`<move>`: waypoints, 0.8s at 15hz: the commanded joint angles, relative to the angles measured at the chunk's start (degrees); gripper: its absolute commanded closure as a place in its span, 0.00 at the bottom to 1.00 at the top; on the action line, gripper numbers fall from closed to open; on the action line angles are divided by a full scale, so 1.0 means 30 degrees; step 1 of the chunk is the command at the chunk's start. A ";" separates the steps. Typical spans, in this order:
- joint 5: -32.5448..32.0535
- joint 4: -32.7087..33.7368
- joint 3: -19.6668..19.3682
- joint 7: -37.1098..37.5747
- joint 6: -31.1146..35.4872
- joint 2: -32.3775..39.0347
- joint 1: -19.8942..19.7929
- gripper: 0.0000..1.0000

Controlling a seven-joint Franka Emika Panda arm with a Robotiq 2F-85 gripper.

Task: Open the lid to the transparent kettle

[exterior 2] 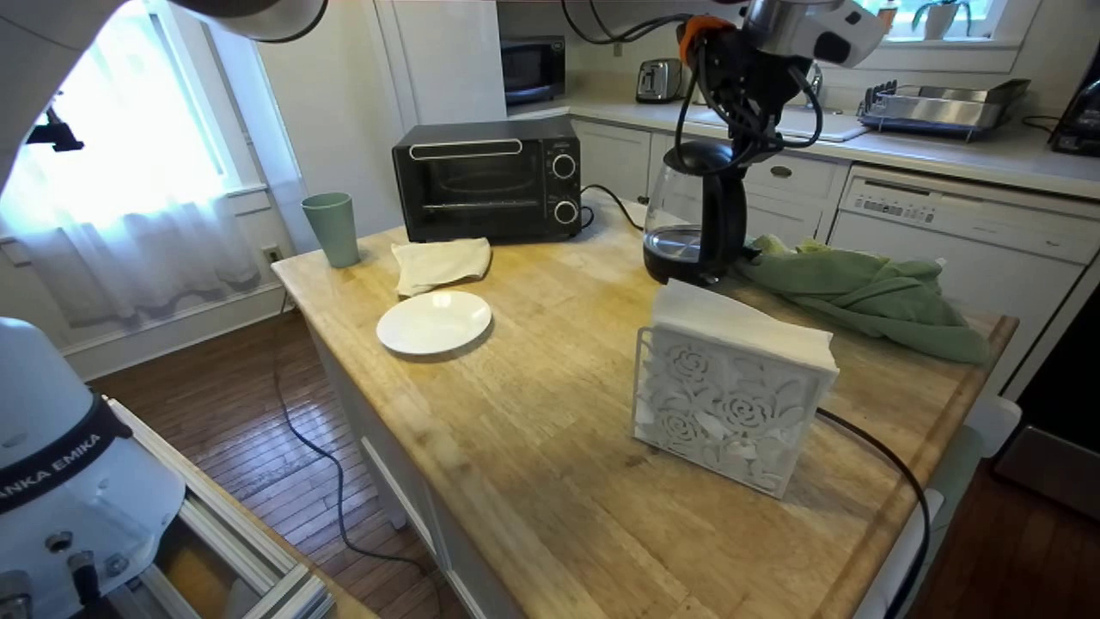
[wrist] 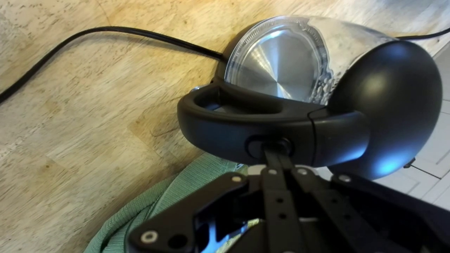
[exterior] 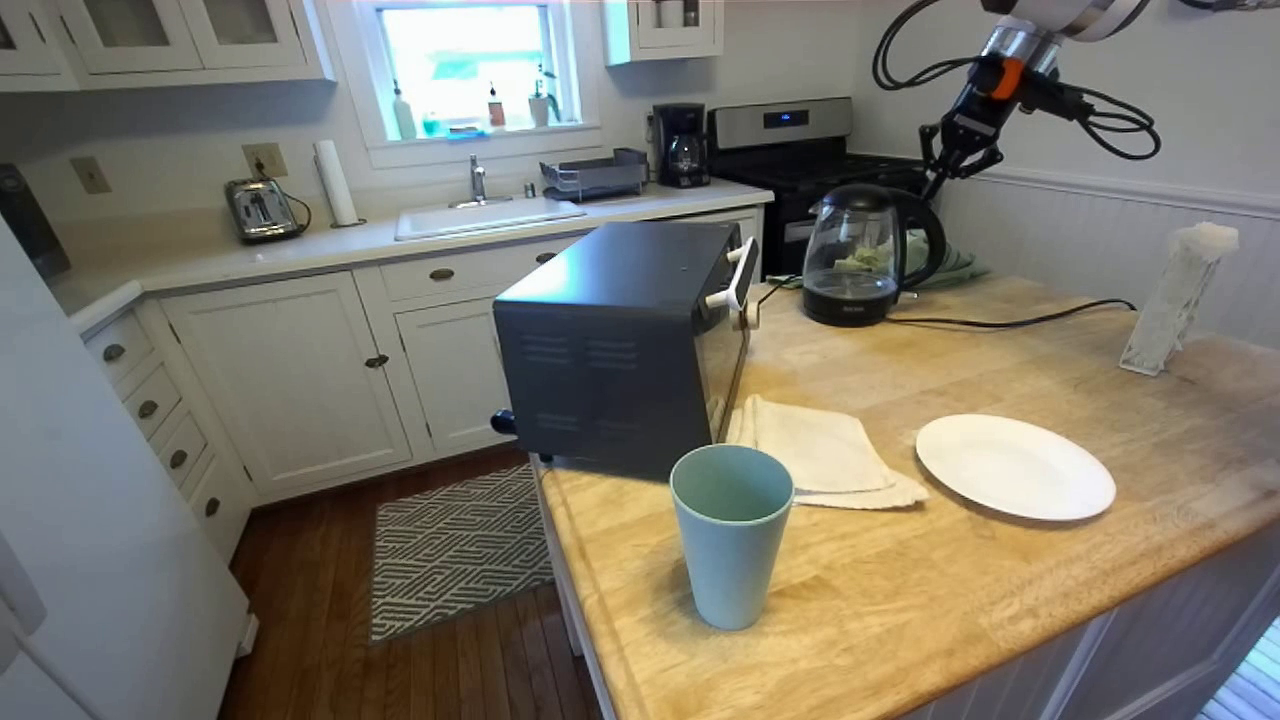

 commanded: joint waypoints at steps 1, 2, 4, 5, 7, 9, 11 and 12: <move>-0.0584 0.0759 -0.0278 0.0386 0.0381 0.0839 0.0478 1.00; -0.0667 0.0749 -0.0317 0.0353 0.0503 0.0869 0.0562 1.00; -0.0863 0.0715 -0.0339 0.0400 0.0665 0.0901 0.0727 1.00; -0.1006 0.0674 -0.0372 0.0441 0.0779 0.0927 0.0829 1.00; -0.1246 0.0566 -0.0437 0.0526 0.1073 0.0983 0.1044 1.00; -0.1402 0.0463 -0.0427 0.0620 0.1178 0.0988 0.1220 1.00; -0.1635 0.0289 -0.0489 0.0623 0.1248 0.0964 0.1426 1.00; -0.1742 0.0201 -0.0534 0.0611 0.1336 0.0955 0.1532 1.00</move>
